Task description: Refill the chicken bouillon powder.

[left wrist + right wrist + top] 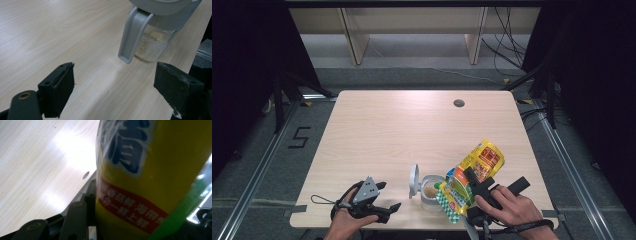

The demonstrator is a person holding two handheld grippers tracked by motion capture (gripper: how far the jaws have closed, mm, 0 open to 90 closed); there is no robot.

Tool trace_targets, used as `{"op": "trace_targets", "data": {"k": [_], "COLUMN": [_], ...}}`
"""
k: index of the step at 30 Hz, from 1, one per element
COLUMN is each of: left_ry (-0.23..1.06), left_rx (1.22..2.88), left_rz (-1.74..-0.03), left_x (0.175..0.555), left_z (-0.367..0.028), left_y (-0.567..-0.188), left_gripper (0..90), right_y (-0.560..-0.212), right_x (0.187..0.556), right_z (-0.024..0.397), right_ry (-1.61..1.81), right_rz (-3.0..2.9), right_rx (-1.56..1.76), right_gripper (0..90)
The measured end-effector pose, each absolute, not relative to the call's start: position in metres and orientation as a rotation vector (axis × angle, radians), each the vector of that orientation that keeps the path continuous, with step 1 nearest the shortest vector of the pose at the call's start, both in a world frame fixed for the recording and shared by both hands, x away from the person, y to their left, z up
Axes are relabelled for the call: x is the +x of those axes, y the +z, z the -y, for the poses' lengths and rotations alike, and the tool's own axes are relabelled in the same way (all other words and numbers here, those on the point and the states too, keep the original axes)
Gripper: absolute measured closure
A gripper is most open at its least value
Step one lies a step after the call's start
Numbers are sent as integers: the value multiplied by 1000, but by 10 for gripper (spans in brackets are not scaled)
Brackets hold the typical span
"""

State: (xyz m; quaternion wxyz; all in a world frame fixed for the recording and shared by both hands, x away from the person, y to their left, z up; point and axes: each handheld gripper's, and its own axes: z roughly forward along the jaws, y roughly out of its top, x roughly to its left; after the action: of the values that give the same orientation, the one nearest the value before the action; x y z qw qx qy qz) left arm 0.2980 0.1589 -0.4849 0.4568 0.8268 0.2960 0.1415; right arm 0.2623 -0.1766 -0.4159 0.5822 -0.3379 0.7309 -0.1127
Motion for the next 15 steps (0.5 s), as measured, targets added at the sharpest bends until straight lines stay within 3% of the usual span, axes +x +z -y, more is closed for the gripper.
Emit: {"op": "trace_targets", "data": {"k": [15], "left_ry": [346], "left_rx": [2033], "left_rz": [-747], "left_x": [297], "left_z": [-159], "left_y": [-485], "left_gripper": [159], "right_y": [-415], "right_x": [261], "right_z": [178], "right_ry": [-269], "right_rz": [-1674], "right_rx": [-788], "right_gripper": [616]}}
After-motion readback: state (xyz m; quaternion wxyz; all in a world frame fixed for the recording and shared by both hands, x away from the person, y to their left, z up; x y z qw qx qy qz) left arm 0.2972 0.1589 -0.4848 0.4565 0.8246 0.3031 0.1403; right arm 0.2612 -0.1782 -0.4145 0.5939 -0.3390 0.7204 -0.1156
